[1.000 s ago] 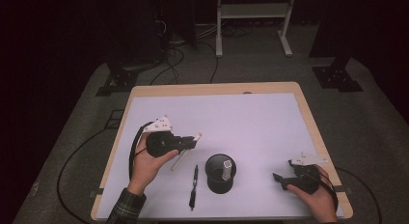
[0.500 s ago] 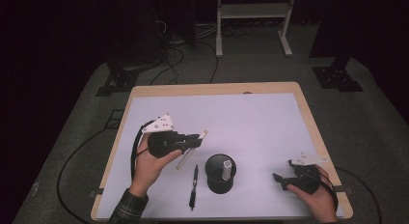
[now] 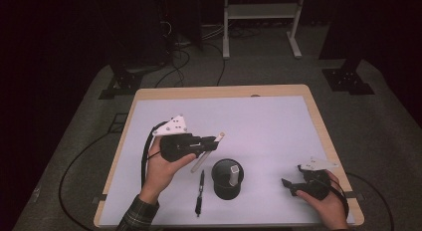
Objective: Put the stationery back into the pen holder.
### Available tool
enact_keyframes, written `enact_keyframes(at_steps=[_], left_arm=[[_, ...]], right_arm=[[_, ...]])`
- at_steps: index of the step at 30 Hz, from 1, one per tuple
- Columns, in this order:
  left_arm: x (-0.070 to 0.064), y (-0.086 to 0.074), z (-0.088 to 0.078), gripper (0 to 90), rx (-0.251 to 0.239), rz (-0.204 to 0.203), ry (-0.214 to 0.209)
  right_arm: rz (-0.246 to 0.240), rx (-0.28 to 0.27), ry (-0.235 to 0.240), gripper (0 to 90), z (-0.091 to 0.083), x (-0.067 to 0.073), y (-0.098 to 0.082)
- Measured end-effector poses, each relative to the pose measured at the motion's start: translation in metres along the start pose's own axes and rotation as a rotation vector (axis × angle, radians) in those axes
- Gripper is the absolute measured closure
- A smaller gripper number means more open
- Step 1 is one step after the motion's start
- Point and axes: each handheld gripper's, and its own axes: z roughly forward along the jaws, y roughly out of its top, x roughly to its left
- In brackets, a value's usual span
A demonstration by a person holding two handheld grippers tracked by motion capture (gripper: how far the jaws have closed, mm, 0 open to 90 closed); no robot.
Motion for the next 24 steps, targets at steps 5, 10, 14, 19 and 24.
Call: enact_keyframes(at_steps=[5,10,14,19,24], left_arm=[[-0.004,0.005,0.003,78.8,-0.010,0.004,-0.017],[-0.008,0.011,0.007,78.8,-0.017,0.018,-0.043],[-0.009,0.013,0.014,78.7,-0.022,0.016,-0.058],[-0.010,0.014,0.024,78.7,-0.016,0.013,-0.075],[-0.012,0.014,0.034,78.7,-0.007,0.015,-0.090]], right_arm=[[0.000,0.000,0.000,16.3,0.000,0.000,0.000],[0.000,0.000,0.000,16.3,0.000,0.000,0.000],[0.001,0.000,-0.001,16.3,0.000,0.000,0.000],[0.001,-0.001,-0.001,16.3,0.000,0.000,0.000],[0.001,0.000,-0.001,16.3,0.000,0.000,0.000]])
